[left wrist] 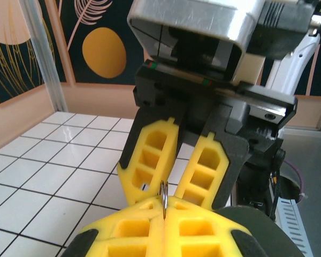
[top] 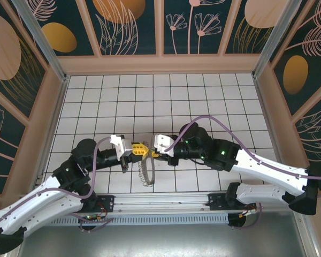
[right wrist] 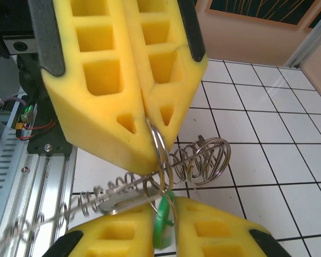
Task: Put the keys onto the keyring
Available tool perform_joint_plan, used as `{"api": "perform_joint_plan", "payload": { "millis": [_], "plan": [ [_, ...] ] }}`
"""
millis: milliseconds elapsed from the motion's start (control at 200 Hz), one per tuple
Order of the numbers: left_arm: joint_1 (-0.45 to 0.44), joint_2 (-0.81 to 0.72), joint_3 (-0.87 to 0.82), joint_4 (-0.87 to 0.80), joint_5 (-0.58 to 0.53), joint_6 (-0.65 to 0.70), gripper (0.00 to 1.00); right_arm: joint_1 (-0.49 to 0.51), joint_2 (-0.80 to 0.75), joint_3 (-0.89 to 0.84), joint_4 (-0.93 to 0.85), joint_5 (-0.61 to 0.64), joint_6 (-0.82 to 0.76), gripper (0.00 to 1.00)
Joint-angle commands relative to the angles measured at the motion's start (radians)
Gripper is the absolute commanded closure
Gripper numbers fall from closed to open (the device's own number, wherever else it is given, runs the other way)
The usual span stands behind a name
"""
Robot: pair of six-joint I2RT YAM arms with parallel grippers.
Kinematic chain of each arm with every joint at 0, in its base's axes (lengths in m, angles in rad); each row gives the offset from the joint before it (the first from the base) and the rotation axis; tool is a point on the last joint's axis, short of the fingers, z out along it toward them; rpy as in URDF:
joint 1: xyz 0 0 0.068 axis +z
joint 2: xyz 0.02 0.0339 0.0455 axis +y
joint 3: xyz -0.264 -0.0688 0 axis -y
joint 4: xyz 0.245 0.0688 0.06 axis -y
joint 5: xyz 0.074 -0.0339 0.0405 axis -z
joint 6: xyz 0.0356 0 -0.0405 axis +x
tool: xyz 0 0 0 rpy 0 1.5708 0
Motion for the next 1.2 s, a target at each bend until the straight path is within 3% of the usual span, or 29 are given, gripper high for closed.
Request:
{"api": "perform_joint_plan", "payload": {
  "millis": [0,215,415,826,1196],
  "plan": [
    [-0.003,0.006,0.001,0.101,0.035,-0.019,1.0,-0.005,-0.013,-0.012,0.052,-0.028,0.013,0.87],
    [-0.002,0.009,-0.006,0.109,0.059,-0.027,1.0,-0.014,-0.032,-0.023,0.067,-0.049,0.014,1.0],
    [-0.003,0.021,-0.011,0.139,0.136,-0.049,1.0,-0.019,-0.025,-0.011,0.055,-0.102,0.006,1.0],
    [-0.003,0.028,-0.006,0.089,0.093,-0.031,1.0,-0.018,0.008,0.016,0.036,-0.185,-0.003,1.0],
    [-0.004,0.008,-0.01,0.099,0.109,-0.03,1.0,0.006,0.067,0.036,0.006,-0.122,0.0,1.0]
  ]
}}
